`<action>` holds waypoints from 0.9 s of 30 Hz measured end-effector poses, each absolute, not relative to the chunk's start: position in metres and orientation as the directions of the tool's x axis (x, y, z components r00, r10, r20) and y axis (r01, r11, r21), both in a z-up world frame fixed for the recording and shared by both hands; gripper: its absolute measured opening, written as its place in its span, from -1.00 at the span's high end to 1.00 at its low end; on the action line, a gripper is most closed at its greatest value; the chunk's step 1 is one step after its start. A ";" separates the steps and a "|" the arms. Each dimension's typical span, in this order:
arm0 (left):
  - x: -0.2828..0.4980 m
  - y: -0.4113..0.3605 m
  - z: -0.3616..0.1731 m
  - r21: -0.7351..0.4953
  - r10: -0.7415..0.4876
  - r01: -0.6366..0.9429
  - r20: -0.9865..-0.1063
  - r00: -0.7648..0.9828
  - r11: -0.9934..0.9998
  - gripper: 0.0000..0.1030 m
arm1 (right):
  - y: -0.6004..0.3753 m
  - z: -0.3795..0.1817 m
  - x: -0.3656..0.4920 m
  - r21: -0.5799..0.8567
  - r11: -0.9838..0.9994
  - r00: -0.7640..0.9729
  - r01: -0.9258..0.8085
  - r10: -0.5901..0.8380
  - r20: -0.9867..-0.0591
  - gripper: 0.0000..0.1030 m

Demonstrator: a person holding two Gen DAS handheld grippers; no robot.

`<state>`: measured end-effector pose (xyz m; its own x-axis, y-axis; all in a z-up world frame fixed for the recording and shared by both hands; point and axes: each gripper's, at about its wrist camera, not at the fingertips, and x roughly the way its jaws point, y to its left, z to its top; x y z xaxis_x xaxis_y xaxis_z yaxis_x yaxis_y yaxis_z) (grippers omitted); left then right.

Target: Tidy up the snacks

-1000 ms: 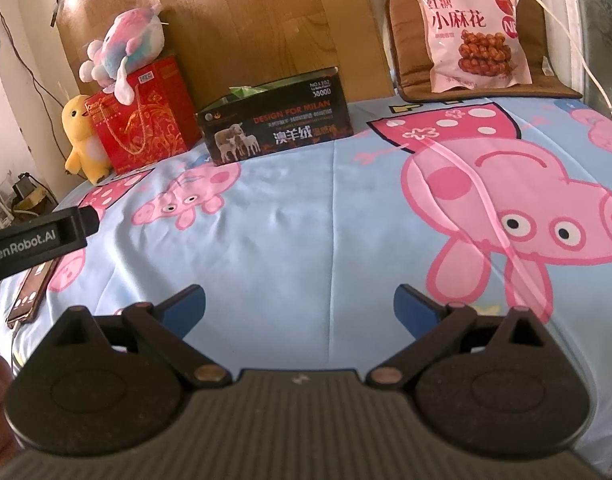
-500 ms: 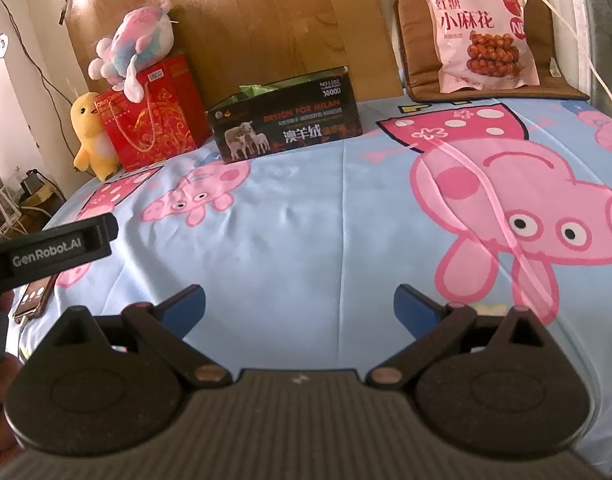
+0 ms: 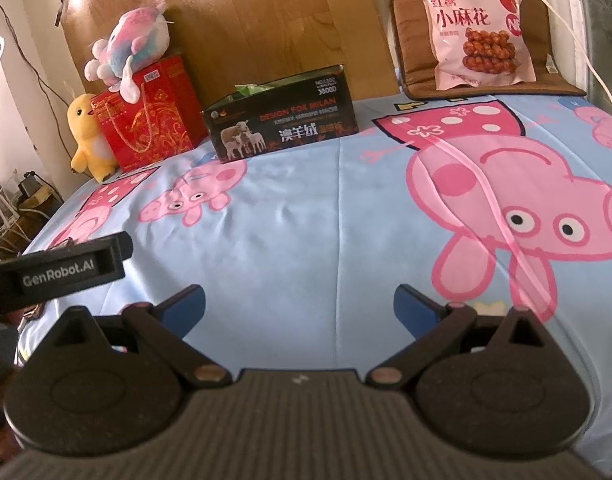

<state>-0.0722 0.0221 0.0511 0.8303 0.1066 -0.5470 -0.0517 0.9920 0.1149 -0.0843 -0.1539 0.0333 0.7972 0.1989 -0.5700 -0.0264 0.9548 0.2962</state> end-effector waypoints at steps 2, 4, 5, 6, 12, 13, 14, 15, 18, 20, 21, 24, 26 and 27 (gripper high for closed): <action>-0.072 0.022 0.051 0.123 0.117 -0.060 -0.539 0.834 0.991 -1.00 | -0.154 0.033 -0.084 0.297 0.954 0.798 -0.025 0.198 -0.569 -0.98; -0.073 0.022 0.052 0.129 0.128 -0.070 -0.533 0.837 0.989 -1.00 | -0.154 0.032 -0.083 0.300 0.954 0.795 -0.023 0.199 -0.573 -0.98; -0.073 0.022 0.052 0.136 0.139 -0.078 -0.527 0.838 0.988 -1.00 | -0.154 0.032 -0.083 0.301 0.953 0.794 -0.023 0.200 -0.574 -0.98; -0.073 0.022 0.052 0.142 0.148 -0.086 -0.520 0.841 0.986 -1.00 | -0.155 0.031 -0.083 0.303 0.953 0.794 -0.023 0.201 -0.573 -0.98; -0.073 0.021 0.053 0.150 0.154 -0.088 -0.515 0.843 0.985 -1.00 | -0.155 0.031 -0.084 0.303 0.953 0.795 -0.022 0.200 -0.572 -0.98; -0.073 0.021 0.052 0.147 0.150 -0.085 -0.519 0.842 0.985 -1.00 | -0.155 0.032 -0.084 0.301 0.953 0.798 -0.020 0.196 -0.569 -0.98; -0.073 0.021 0.052 0.143 0.146 -0.082 -0.522 0.840 0.986 -1.00 | -0.155 0.032 -0.085 0.298 0.954 0.803 -0.016 0.190 -0.565 -0.98; -0.073 0.021 0.052 0.140 0.142 -0.079 -0.526 0.839 0.987 -1.00 | -0.155 0.033 -0.086 0.294 0.956 0.809 -0.010 0.181 -0.559 -0.98; -0.072 0.021 0.052 0.122 0.117 -0.059 -0.546 0.830 0.991 -1.00 | -0.158 0.034 -0.087 0.287 0.958 0.823 0.005 0.159 -0.545 -0.98; -0.073 0.020 0.052 0.120 0.109 -0.052 -0.547 0.830 0.991 -1.00 | -0.159 0.033 -0.087 0.288 0.957 0.822 0.012 0.155 -0.548 -0.98; -0.074 0.020 0.052 0.121 0.108 -0.049 -0.547 0.830 0.991 -1.00 | -0.159 0.033 -0.086 0.288 0.957 0.821 0.014 0.153 -0.550 -0.98; -0.074 0.019 0.052 0.114 0.094 -0.036 -0.560 0.823 0.993 -1.00 | -0.159 0.033 -0.085 0.287 0.958 0.820 0.012 0.155 -0.551 -0.98; -0.072 0.019 0.051 0.109 0.090 -0.033 -0.574 0.814 0.993 -1.00 | -0.158 0.033 -0.085 0.284 0.959 0.820 0.009 0.155 -0.550 -0.98; -0.071 0.019 0.050 0.109 0.091 -0.033 -0.580 0.810 0.993 -1.00 | -0.158 0.033 -0.085 0.283 0.959 0.819 0.008 0.156 -0.552 -0.98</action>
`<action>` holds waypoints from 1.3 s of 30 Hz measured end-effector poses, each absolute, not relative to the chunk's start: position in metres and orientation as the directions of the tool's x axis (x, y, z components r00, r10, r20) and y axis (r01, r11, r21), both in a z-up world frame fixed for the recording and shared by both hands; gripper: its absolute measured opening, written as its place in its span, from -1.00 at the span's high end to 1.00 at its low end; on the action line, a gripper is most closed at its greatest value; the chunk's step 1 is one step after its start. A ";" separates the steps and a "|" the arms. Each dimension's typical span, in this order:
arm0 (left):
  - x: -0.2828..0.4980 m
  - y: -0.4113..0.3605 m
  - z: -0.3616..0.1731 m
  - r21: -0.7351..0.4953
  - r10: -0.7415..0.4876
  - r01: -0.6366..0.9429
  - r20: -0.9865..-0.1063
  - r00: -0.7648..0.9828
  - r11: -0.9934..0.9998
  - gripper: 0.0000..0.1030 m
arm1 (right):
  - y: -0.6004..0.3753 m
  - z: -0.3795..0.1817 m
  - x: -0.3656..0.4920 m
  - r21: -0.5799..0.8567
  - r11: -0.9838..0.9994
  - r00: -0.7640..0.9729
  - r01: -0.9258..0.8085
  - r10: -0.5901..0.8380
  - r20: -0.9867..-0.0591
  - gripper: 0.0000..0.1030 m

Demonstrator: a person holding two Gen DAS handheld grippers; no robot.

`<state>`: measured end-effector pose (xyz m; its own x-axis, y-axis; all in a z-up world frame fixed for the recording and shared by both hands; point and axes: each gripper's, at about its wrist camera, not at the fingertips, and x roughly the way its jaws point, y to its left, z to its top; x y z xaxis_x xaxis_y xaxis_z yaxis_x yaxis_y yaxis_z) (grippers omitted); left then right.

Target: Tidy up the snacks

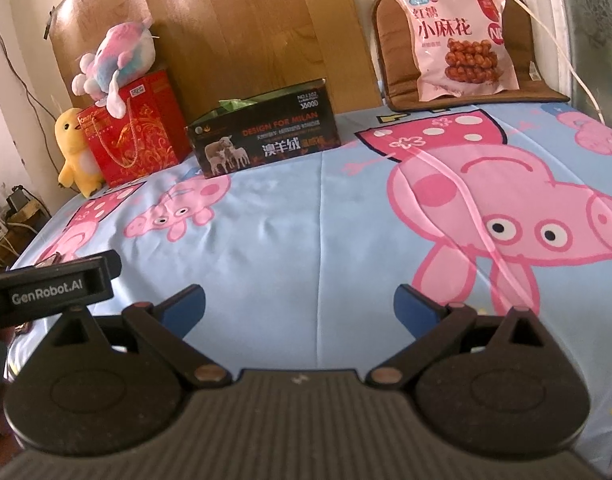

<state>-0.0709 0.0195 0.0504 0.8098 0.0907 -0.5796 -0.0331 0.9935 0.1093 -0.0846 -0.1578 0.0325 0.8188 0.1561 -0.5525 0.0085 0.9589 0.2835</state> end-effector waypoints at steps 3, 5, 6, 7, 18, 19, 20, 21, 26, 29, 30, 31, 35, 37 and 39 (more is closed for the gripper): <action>-0.069 0.020 0.049 0.107 0.091 -0.033 -0.591 0.801 0.994 -1.00 | -0.158 0.031 -0.083 0.284 0.959 0.813 0.009 0.158 -0.560 -0.98; -0.069 0.021 0.049 0.108 0.092 -0.035 -0.594 0.799 0.994 -1.00 | -0.158 0.032 -0.083 0.284 0.959 0.814 0.009 0.158 -0.559 -0.98; -0.069 0.021 0.049 0.110 0.095 -0.037 -0.593 0.799 0.993 -1.00 | -0.158 0.032 -0.083 0.284 0.959 0.815 0.008 0.158 -0.557 -0.98; -0.069 0.021 0.049 0.113 0.099 -0.039 -0.592 0.800 0.993 -1.00 | -0.157 0.032 -0.083 0.283 0.959 0.817 0.006 0.158 -0.555 -0.98; -0.066 0.019 0.044 0.149 0.137 -0.059 -0.594 0.793 0.987 -1.00 | -0.157 0.031 -0.084 0.286 0.958 0.815 0.002 0.164 -0.556 -0.98; -0.066 0.019 0.044 0.154 0.142 -0.061 -0.592 0.793 0.986 -1.00 | -0.158 0.031 -0.084 0.287 0.958 0.814 0.002 0.165 -0.557 -0.98; -0.066 0.019 0.044 0.160 0.147 -0.064 -0.590 0.794 0.985 -1.00 | -0.158 0.031 -0.084 0.288 0.958 0.813 0.003 0.166 -0.558 -0.98; -0.066 0.019 0.044 0.164 0.152 -0.067 -0.589 0.794 0.984 -1.00 | -0.158 0.031 -0.083 0.289 0.957 0.812 0.003 0.166 -0.559 -0.98; -0.065 0.020 0.042 0.161 0.151 -0.067 -0.599 0.786 0.985 -1.00 | -0.157 0.031 -0.083 0.287 0.958 0.811 0.000 0.168 -0.560 -0.98; -0.065 0.020 0.041 0.152 0.134 -0.051 -0.610 0.781 0.987 -1.00 | -0.158 0.031 -0.083 0.288 0.958 0.811 -0.002 0.170 -0.560 -0.98; -0.065 0.020 0.041 0.147 0.129 -0.048 -0.612 0.780 0.988 -1.00 | -0.158 0.031 -0.083 0.288 0.958 0.812 -0.002 0.169 -0.558 -0.98; -0.065 0.020 0.041 0.146 0.128 -0.048 -0.611 0.781 0.988 -1.00 | -0.157 0.032 -0.084 0.287 0.958 0.814 -0.001 0.167 -0.557 -0.98; -0.065 0.020 0.040 0.138 0.118 -0.041 -0.618 0.778 0.990 -1.00 | -0.158 0.031 -0.082 0.288 0.958 0.810 -0.002 0.170 -0.561 -0.98; -0.065 0.020 0.039 0.135 0.114 -0.038 -0.623 0.774 0.990 -1.00 | -0.158 0.031 -0.083 0.288 0.958 0.811 -0.001 0.170 -0.561 -0.98; -0.064 0.020 0.039 0.129 0.109 -0.034 -0.629 0.769 0.991 -1.00 | -0.158 0.032 -0.083 0.286 0.958 0.812 -0.003 0.169 -0.559 -0.98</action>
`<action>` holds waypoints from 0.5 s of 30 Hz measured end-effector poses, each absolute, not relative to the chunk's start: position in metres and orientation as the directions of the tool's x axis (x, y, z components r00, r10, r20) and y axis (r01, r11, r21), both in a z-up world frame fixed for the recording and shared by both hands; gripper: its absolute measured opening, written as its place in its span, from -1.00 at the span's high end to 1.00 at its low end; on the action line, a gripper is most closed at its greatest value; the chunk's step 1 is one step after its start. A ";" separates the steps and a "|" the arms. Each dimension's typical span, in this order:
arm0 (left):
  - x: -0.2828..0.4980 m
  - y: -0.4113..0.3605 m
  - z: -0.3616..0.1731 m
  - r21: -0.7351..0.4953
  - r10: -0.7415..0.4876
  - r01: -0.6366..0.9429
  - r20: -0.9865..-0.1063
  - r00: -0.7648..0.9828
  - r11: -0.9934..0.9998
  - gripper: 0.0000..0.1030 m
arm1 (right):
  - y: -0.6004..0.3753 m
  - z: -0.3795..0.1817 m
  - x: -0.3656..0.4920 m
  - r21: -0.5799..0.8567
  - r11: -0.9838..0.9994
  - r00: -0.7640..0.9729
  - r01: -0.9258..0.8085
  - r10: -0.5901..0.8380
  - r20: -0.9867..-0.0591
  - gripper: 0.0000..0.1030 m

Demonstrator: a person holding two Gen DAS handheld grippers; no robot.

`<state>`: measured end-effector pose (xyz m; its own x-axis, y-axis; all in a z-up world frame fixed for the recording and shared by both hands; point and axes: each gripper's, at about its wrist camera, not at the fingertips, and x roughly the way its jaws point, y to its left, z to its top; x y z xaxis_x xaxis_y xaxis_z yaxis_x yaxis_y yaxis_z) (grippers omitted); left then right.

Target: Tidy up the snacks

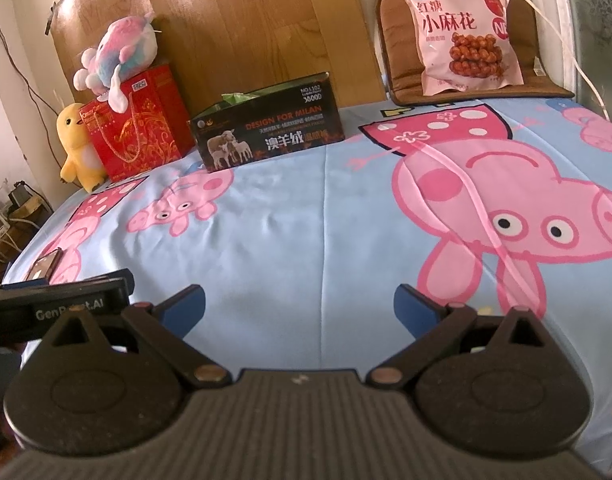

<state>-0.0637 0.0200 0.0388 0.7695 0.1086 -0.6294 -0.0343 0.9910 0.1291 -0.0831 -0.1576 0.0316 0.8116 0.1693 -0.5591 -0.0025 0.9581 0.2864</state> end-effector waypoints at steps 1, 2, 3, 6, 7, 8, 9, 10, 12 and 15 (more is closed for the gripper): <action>-0.064 0.020 0.039 0.129 0.109 -0.035 -0.630 0.769 0.991 -1.00 | -0.158 0.032 -0.083 0.286 0.958 0.812 -0.003 0.170 -0.559 -0.98; -0.064 0.020 0.038 0.130 0.110 -0.035 -0.630 0.768 0.991 -1.00 | -0.158 0.031 -0.083 0.286 0.958 0.811 -0.004 0.170 -0.559 -0.98; -0.064 0.020 0.038 0.131 0.111 -0.036 -0.630 0.768 0.991 -1.00 | -0.158 0.032 -0.083 0.286 0.958 0.811 -0.003 0.170 -0.559 -0.98; -0.064 0.019 0.038 0.134 0.115 -0.038 -0.629 0.769 0.990 -1.00 | -0.158 0.032 -0.083 0.286 0.958 0.812 -0.004 0.170 -0.559 -0.98; -0.064 0.019 0.038 0.135 0.115 -0.038 -0.629 0.769 0.990 -1.00 | -0.158 0.032 -0.083 0.286 0.958 0.812 -0.005 0.170 -0.559 -0.98; -0.064 0.019 0.038 0.135 0.115 -0.038 -0.629 0.769 0.990 -1.00 | -0.158 0.032 -0.083 0.285 0.958 0.812 -0.004 0.170 -0.558 -0.98; -0.065 0.019 0.038 0.135 0.116 -0.039 -0.628 0.769 0.990 -1.00 | -0.158 0.032 -0.083 0.286 0.958 0.812 -0.004 0.169 -0.559 -0.98; -0.064 0.019 0.038 0.134 0.115 -0.038 -0.629 0.769 0.990 -1.00 | -0.158 0.032 -0.083 0.286 0.958 0.812 -0.003 0.169 -0.559 -0.98; -0.064 0.019 0.038 0.133 0.112 -0.036 -0.629 0.769 0.990 -1.00 | -0.158 0.032 -0.083 0.286 0.958 0.812 -0.003 0.169 -0.558 -0.98; -0.063 0.018 0.039 0.129 0.101 -0.025 -0.630 0.770 0.991 -1.00 | -0.158 0.032 -0.083 0.284 0.959 0.815 -0.004 0.167 -0.555 -0.98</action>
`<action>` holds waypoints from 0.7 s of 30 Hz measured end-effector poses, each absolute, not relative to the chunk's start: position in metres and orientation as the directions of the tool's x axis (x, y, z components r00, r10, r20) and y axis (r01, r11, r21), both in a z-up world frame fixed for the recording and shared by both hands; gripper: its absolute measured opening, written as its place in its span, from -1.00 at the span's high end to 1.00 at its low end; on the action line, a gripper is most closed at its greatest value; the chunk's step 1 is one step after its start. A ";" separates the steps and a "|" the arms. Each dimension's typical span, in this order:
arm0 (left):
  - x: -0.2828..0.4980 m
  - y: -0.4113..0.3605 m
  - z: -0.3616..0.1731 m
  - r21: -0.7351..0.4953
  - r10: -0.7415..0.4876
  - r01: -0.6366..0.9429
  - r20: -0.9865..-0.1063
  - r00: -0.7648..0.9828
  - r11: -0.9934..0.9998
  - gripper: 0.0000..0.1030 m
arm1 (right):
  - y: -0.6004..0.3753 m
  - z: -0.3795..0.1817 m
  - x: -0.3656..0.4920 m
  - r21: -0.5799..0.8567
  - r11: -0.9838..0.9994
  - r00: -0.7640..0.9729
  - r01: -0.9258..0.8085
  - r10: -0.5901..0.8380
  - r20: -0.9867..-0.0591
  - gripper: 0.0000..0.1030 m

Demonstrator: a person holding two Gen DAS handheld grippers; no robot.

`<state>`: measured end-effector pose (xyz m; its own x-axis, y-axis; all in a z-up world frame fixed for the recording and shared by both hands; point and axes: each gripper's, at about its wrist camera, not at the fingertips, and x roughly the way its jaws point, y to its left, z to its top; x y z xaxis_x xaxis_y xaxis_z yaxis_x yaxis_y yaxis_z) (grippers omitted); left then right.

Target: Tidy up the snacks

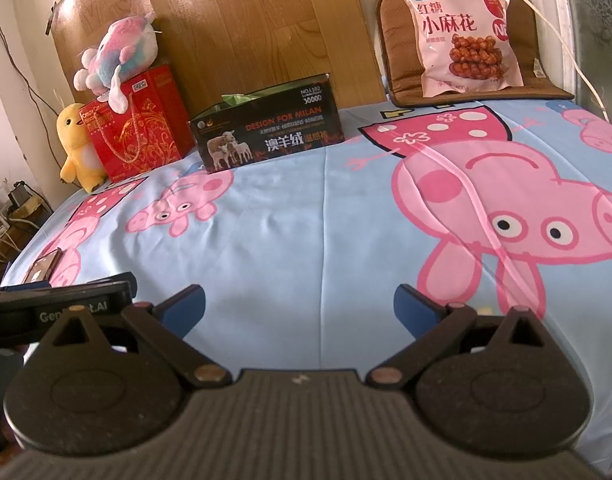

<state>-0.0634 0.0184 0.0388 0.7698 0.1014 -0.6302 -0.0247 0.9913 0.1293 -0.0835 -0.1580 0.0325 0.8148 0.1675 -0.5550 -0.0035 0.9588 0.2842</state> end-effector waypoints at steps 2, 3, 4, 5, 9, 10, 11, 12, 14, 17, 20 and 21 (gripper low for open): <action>-0.060 0.017 0.040 0.126 0.089 -0.011 -0.634 0.768 0.992 -1.00 | -0.159 0.034 -0.082 0.280 0.960 0.818 -0.008 0.167 -0.550 -0.98; -0.058 0.016 0.040 0.123 0.081 -0.002 -0.637 0.767 0.992 -1.00 | -0.159 0.036 -0.081 0.277 0.961 0.820 -0.012 0.168 -0.547 -0.98; -0.055 0.015 0.041 0.122 0.073 0.006 -0.639 0.766 0.993 -1.00 | -0.160 0.038 -0.079 0.273 0.962 0.822 -0.017 0.169 -0.544 -0.98; -0.052 0.013 0.041 0.123 0.068 0.015 -0.641 0.765 0.992 -1.00 | -0.161 0.039 -0.076 0.272 0.962 0.824 -0.020 0.170 -0.541 -0.98; -0.027 0.003 0.039 0.139 0.061 0.040 -0.653 0.755 0.989 -1.00 | -0.170 0.045 -0.050 0.232 0.973 0.833 -0.015 0.141 -0.535 -0.98; -0.019 0.001 0.040 0.141 0.061 0.042 -0.653 0.755 0.989 -1.00 | -0.172 0.046 -0.043 0.211 0.977 0.836 -0.009 0.123 -0.535 -0.98; -0.013 -0.001 0.040 0.143 0.063 0.040 -0.650 0.758 0.989 -1.00 | -0.175 0.046 -0.036 0.196 0.981 0.837 0.000 0.107 -0.536 -0.98; -0.006 -0.004 0.040 0.147 0.068 0.037 -0.645 0.761 0.988 -1.00 | -0.178 0.046 -0.027 0.190 0.982 0.837 0.008 0.098 -0.539 -0.98; 0.009 -0.007 0.039 0.146 0.070 0.031 -0.638 0.767 0.989 -1.00 | -0.183 0.046 -0.016 0.187 0.982 0.836 0.015 0.090 -0.541 -0.98; 0.035 -0.011 0.035 0.140 0.068 0.032 -0.647 0.759 0.990 -1.00 | -0.187 0.045 0.002 0.175 0.984 0.838 0.019 0.080 -0.540 -0.98; 0.058 -0.014 0.029 0.143 0.077 0.022 -0.645 0.760 0.989 -1.00 | -0.188 0.041 0.018 0.178 0.984 0.840 0.020 0.080 -0.536 -0.98; 0.064 -0.015 0.027 0.149 0.086 0.014 -0.641 0.763 0.989 -1.00 | -0.188 0.040 0.023 0.179 0.984 0.842 0.021 0.079 -0.533 -0.98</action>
<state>0.0636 -0.0153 0.0274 0.7631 0.0858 -0.6405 0.0138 0.9887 0.1490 0.0234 -0.1883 0.0399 0.8424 0.0786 -0.5331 0.0214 0.9836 0.1789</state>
